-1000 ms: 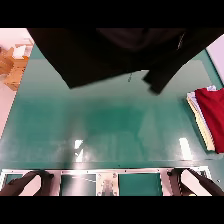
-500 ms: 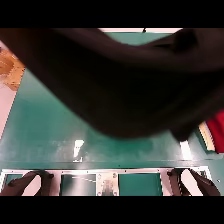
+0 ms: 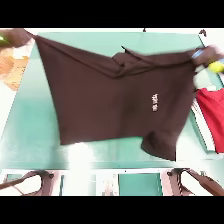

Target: Fold the shirts.

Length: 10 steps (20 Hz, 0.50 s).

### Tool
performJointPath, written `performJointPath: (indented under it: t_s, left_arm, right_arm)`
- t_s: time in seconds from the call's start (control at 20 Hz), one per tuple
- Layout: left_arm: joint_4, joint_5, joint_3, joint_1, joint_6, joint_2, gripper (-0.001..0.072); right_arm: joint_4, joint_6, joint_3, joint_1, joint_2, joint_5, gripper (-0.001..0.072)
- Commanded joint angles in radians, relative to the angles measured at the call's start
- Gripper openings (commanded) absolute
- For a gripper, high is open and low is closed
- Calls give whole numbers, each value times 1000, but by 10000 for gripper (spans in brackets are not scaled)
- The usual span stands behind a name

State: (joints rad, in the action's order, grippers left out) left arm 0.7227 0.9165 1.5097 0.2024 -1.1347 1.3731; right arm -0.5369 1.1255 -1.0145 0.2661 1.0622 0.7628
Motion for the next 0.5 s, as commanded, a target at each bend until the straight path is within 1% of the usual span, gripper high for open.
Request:
performJointPath:
  t_s: [0.0, 0.05, 0.1, 0.15, 0.2, 0.25, 0.35, 0.45]
  left_arm:
    - [-178, -66, -39, -40, 114, 256, 25]
    - [-190, -70, -39, -48, 108, 296, 61]
    - [-188, -63, -39, -46, 76, 320, 383]
    - [-188, -50, -39, -31, 29, 322, 590]
    - [-187, -3, -27, 1, 2, 314, 590]
    - [-183, 85, 2, 50, -3, 307, 589]
    - [-180, 291, 51, 149, -43, 296, 589]
    - [-166, 526, 57, 237, -76, 296, 589]
  right_arm:
    - [14, -38, 111, -107, 277, -243, 53]
    - [14, -37, 73, -106, 356, -230, 205]
    - [13, -37, 21, -90, 424, -172, 370]
    - [13, -34, -29, -56, 460, -83, 397]
    - [11, -34, -75, -6, 470, 14, 397]
    - [3, -35, -109, 46, 460, 90, 397]
    - [-10, -55, -161, 172, 425, 253, 397]
    - [-31, -83, -161, 282, 378, 385, 397]
